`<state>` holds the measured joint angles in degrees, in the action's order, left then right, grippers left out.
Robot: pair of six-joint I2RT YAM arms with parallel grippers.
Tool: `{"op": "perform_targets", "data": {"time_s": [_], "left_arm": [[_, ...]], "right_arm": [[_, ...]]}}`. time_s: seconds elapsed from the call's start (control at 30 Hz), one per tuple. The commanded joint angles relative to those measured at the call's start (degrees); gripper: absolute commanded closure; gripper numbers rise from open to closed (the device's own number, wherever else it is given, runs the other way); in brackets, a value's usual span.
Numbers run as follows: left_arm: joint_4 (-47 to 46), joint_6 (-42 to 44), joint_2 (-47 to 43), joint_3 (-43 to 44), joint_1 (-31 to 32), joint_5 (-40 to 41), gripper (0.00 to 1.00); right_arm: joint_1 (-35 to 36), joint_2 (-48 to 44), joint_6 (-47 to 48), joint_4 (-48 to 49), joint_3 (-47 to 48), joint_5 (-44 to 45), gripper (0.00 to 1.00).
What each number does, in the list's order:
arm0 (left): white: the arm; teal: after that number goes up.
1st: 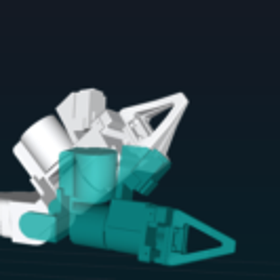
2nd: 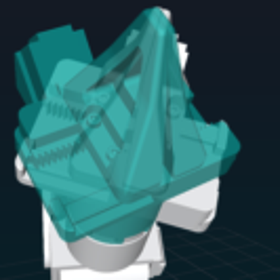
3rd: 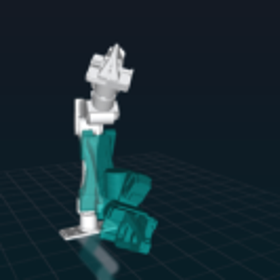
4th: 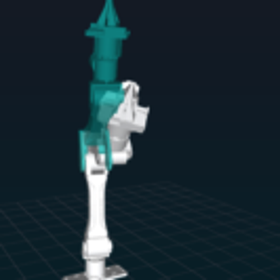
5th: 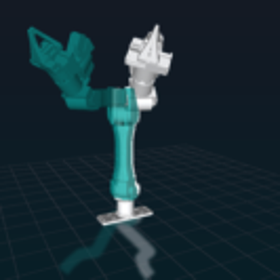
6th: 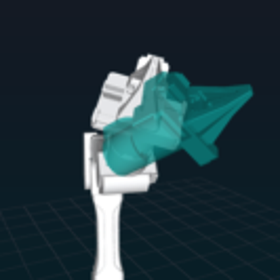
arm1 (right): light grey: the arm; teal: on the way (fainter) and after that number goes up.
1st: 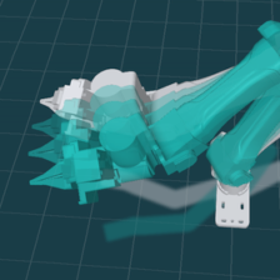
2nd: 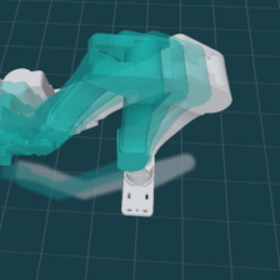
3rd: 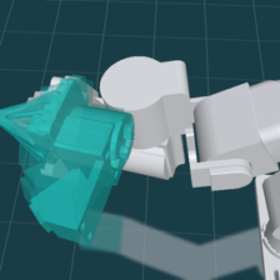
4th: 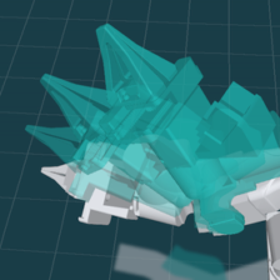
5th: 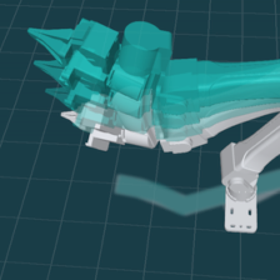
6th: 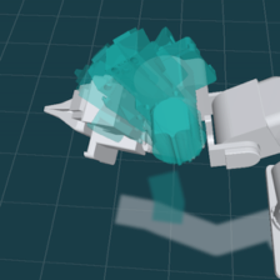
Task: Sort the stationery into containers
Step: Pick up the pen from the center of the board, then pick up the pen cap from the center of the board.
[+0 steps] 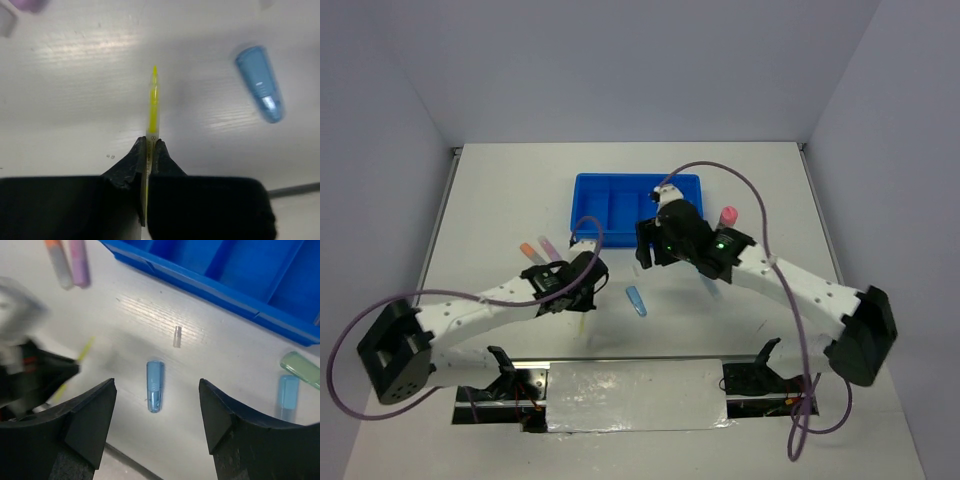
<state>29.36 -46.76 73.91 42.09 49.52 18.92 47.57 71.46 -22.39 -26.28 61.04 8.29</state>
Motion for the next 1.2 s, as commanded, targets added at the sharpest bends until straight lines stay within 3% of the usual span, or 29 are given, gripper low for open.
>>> {"op": "perform_targets", "data": {"time_s": [0.0,0.13,0.3,0.43,0.6,1.03,1.17], "left_arm": [[6.7,1.0,-9.1,6.4,0.2,4.9,1.00],[11.4,6.4,-17.8,13.3,0.1,7.4,1.00],[13.7,15.5,-25.5,15.7,0.1,7.9,1.00],[9.8,19.4,-34.1,11.8,0.1,5.0,1.00],[6.8,20.4,-40.5,10.0,0.1,1.9,1.00],[6.3,21.0,-40.6,9.4,0.1,0.0,1.00],[6.0,21.3,-40.8,9.2,0.1,-0.5,1.00]], "right_arm": [[0.0,11.0,-1.0,-1.0,4.7,2.8,0.27],[0.2,20.2,-0.8,-0.2,8.5,3.3,0.31],[0.7,28.2,0.0,0.4,12.4,2.3,0.45],[0.7,33.4,0.5,-0.7,15.8,2.3,0.56],[0.8,37.9,0.2,-1.8,17.4,3.2,0.57],[0.9,43.0,-0.2,-1.8,18.0,2.9,0.62],[0.9,44.5,-0.1,-1.5,18.2,2.1,0.72]]}}
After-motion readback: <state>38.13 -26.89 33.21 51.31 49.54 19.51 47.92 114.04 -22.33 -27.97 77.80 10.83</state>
